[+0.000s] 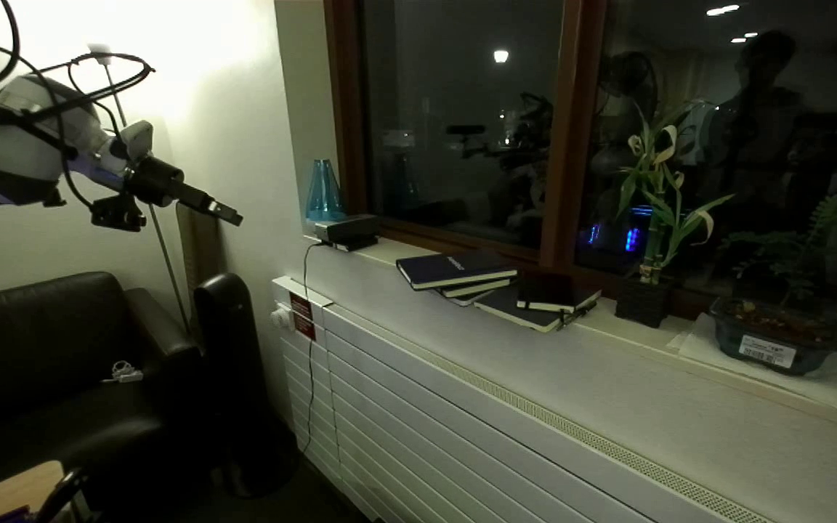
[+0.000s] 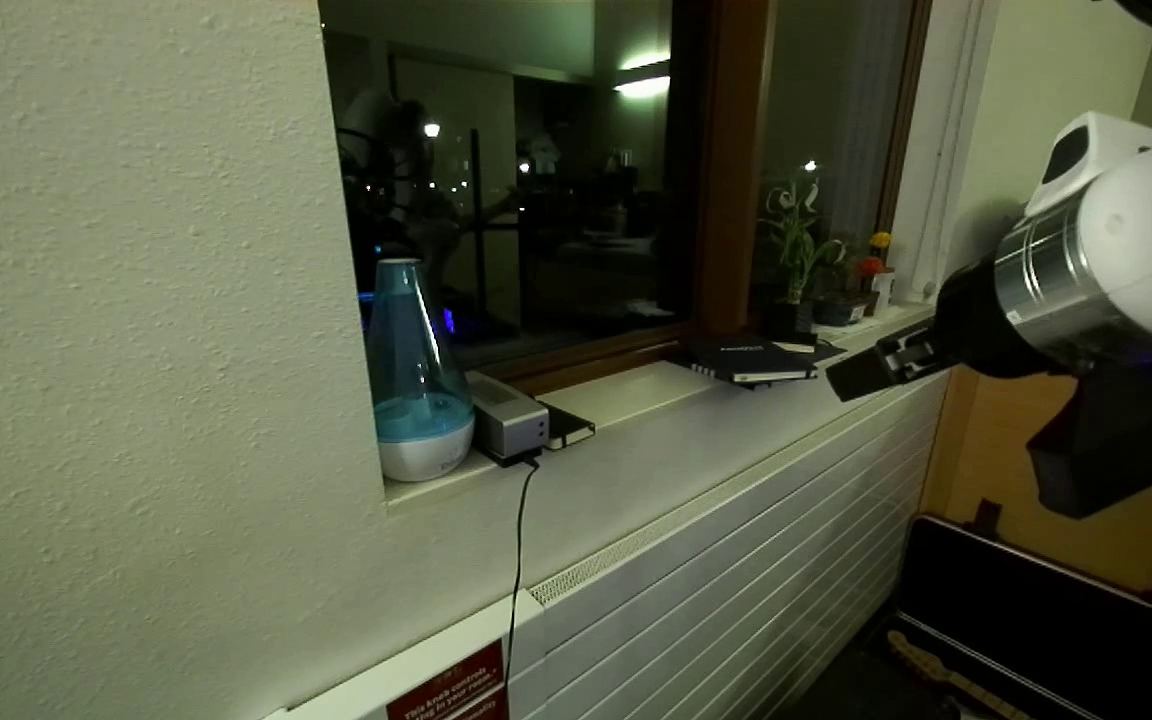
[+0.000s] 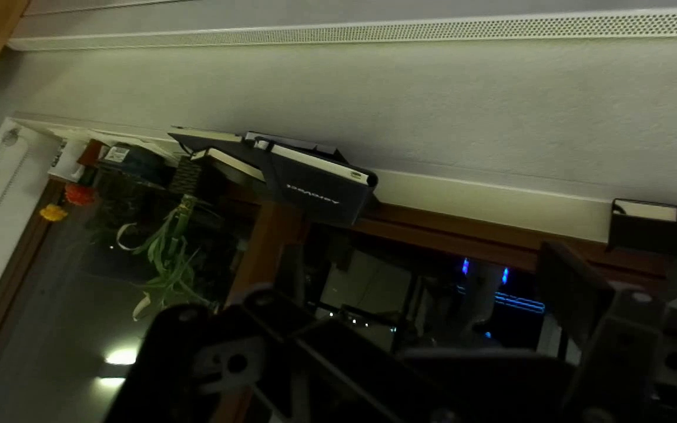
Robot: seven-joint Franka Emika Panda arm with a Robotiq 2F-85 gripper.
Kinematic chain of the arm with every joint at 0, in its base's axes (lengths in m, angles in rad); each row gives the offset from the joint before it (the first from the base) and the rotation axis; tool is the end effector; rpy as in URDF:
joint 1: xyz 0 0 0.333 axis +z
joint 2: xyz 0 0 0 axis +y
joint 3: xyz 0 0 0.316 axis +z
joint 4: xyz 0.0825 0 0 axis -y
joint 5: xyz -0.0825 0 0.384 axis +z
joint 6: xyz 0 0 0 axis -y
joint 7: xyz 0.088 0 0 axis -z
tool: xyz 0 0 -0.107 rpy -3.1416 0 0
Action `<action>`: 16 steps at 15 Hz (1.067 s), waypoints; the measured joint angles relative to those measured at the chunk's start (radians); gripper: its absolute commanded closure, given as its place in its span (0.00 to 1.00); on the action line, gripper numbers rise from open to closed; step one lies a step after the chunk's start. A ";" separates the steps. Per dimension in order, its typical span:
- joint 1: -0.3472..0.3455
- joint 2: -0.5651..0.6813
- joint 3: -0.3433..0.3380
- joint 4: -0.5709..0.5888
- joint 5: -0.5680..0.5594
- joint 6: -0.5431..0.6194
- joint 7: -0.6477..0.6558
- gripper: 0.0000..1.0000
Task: Put the second book from the left on top of the third book.
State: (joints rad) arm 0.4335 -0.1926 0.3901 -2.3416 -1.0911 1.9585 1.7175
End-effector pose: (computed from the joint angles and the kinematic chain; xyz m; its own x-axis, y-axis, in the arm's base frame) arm 0.3622 0.3100 0.4234 0.5749 -0.0411 0.8172 -0.4571 -0.8445 0.2791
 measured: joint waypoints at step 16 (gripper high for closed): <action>-0.002 -0.140 -0.014 -0.068 0.123 0.000 0.000 0.00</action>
State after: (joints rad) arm 0.4310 -0.3327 0.3761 -2.4092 -0.9685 1.9581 1.7175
